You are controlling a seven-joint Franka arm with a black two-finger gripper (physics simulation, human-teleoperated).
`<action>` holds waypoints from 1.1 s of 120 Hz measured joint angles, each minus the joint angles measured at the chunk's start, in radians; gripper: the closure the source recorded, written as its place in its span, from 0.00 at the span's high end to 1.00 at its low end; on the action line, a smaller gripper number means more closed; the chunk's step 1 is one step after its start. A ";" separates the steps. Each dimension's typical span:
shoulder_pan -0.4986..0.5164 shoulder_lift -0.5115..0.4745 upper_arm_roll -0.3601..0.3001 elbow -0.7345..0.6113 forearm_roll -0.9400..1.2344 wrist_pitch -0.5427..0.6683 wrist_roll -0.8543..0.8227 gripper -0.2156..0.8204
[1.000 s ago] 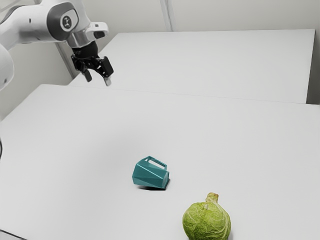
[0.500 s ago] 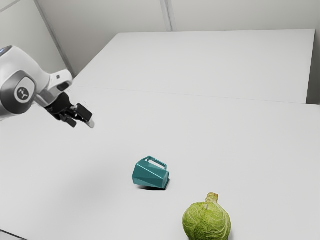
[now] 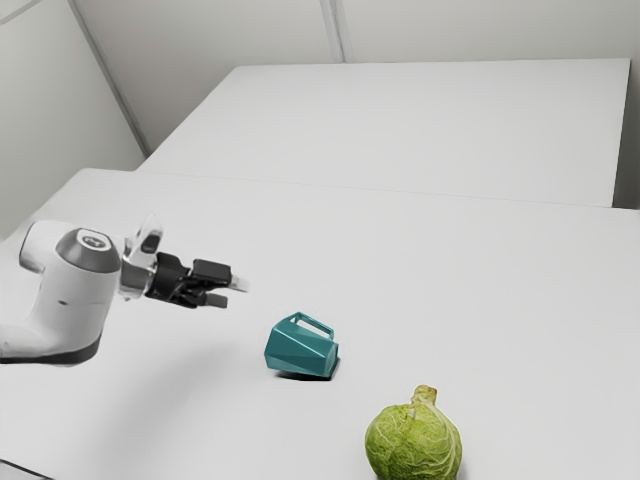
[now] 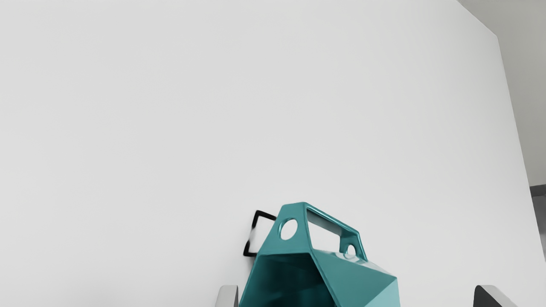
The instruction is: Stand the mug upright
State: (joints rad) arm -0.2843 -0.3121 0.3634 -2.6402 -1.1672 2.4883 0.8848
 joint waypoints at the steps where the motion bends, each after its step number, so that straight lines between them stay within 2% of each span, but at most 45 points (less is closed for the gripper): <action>1: -0.003 0.002 0.000 0.000 -0.009 0.002 0.010 0.79; 46: -0.061 0.056 -0.026 -0.061 -0.205 0.052 0.350 0.79; 103: -0.143 0.124 -0.100 -0.050 -0.390 0.108 0.564 0.79; 112: -0.145 0.127 -0.123 -0.049 -0.422 0.121 0.585 0.75; 132: -0.147 0.128 -0.150 -0.048 -0.478 0.145 0.623 0.59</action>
State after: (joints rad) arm -0.4310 -0.1836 0.2135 -2.6883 -1.6456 2.6330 1.5082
